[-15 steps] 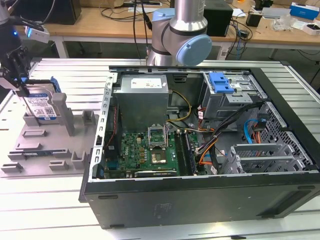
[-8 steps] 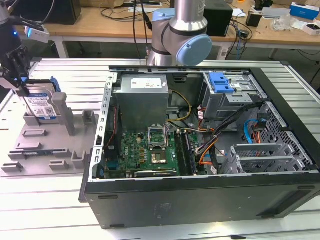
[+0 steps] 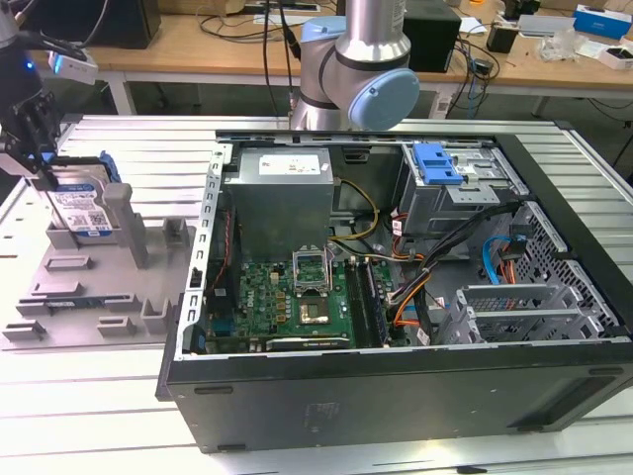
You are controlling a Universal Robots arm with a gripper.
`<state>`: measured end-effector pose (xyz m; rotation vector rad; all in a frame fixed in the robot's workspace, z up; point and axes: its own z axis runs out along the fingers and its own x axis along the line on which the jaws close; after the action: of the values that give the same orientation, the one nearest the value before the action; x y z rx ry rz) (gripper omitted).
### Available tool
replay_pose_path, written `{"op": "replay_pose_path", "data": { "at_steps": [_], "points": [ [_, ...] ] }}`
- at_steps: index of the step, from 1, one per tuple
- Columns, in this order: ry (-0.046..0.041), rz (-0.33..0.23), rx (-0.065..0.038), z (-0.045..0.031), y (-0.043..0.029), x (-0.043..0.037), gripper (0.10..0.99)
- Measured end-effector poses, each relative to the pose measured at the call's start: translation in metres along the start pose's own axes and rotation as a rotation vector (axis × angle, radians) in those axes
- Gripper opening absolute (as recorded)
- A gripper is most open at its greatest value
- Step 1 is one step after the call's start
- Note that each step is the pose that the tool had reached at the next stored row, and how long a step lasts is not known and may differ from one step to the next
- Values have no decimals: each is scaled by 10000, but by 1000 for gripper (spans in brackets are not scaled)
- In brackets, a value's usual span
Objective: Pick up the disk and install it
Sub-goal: 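Pick up the disk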
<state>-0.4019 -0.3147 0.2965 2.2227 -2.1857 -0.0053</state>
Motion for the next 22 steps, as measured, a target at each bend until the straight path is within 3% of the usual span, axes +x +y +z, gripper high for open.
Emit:
{"op": "replay_pose_path", "data": {
  "at_steps": [12,22],
  "points": [
    [0,0,-1,-66,1,2,369],
    [0,0,0,-252,5,4,369]
  ]
}}
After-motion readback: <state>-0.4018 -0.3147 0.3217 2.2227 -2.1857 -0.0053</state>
